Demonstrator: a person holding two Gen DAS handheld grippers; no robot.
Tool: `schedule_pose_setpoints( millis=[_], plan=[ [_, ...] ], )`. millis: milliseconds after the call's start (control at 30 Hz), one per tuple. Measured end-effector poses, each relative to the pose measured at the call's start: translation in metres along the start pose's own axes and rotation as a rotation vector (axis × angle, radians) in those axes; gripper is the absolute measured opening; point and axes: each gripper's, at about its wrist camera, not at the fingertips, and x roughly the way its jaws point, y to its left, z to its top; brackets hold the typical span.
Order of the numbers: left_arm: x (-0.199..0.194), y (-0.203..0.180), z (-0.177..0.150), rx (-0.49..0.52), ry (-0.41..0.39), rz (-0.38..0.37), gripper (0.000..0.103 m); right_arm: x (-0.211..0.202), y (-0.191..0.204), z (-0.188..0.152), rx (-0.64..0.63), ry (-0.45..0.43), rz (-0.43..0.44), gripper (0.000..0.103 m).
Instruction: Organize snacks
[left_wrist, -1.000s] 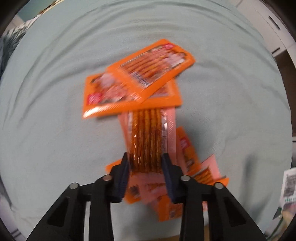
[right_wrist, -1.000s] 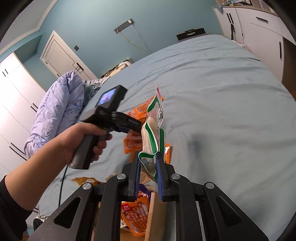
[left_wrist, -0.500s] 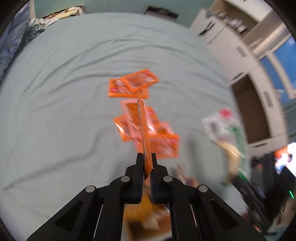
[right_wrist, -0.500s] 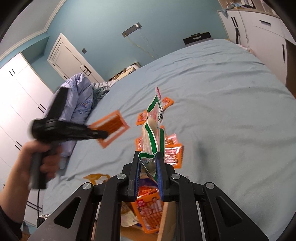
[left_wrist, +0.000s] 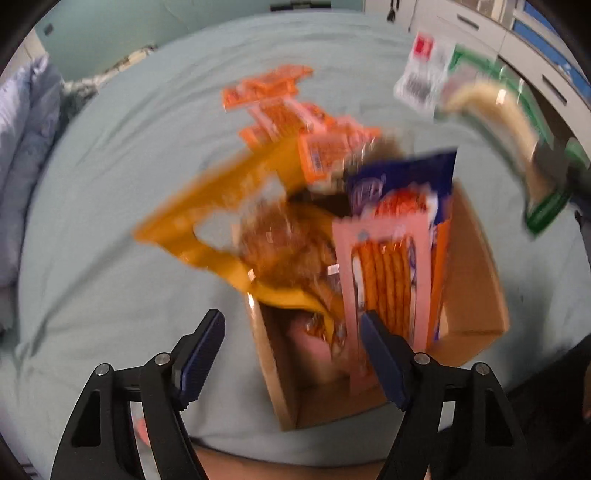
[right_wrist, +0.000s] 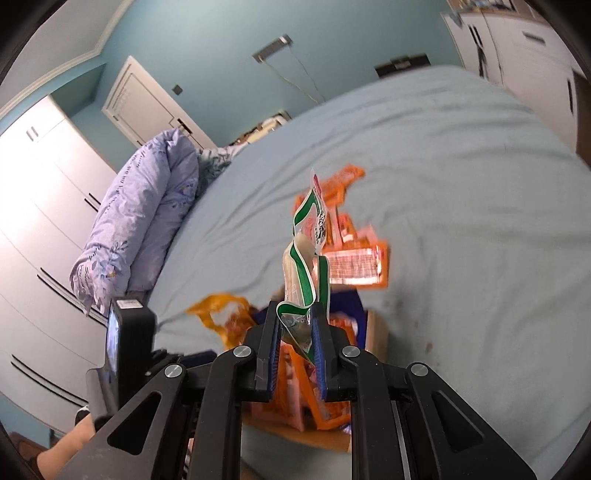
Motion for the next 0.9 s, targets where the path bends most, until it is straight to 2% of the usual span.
schedule_pose_setpoints(
  millis=[133,233,300,400,433,500,567,633,700,733,800,900],
  plan=[
    [-0.025,0.014,0.007,-0.068,-0.138,-0.007,0.078,0.0,0.011,0.006,-0.038,0.01,0.045,0.014],
    [-0.03,0.021,0.007,-0.091,-0.188,0.045,0.078,0.006,0.029,0.002,-0.107,0.058,0.097,0.014],
    [-0.033,0.028,0.009,-0.127,-0.215,0.039,0.078,0.018,0.036,-0.004,-0.159,0.117,0.047,0.015],
    [-0.044,0.036,0.012,-0.172,-0.25,0.029,0.078,0.032,0.041,-0.009,-0.236,0.142,-0.11,0.02],
    [-0.048,0.04,0.013,-0.181,-0.255,0.032,0.078,0.035,0.042,-0.008,-0.249,0.151,-0.138,0.02],
    [-0.045,0.045,0.016,-0.198,-0.258,0.037,0.078,0.035,0.041,-0.004,-0.256,0.156,-0.164,0.021],
    [-0.05,0.049,0.01,-0.221,-0.26,0.031,0.078,0.028,0.042,0.0,-0.255,0.122,-0.162,0.021],
    [-0.051,0.054,0.009,-0.246,-0.261,0.014,0.078,0.016,0.041,0.005,-0.247,0.069,-0.195,0.037],
    [-0.053,0.062,0.012,-0.268,-0.26,-0.007,0.079,0.004,0.034,0.011,-0.214,0.007,-0.248,0.078],
    [-0.05,0.063,0.014,-0.272,-0.255,-0.014,0.08,0.0,0.03,0.014,-0.189,-0.022,-0.273,0.082],
    [-0.042,0.072,0.022,-0.263,-0.195,-0.075,0.085,-0.01,0.017,0.021,-0.121,-0.064,-0.288,0.084],
    [-0.036,0.088,0.027,-0.276,-0.149,-0.122,0.085,-0.01,-0.006,0.03,0.013,-0.025,-0.251,0.084]
  ],
)
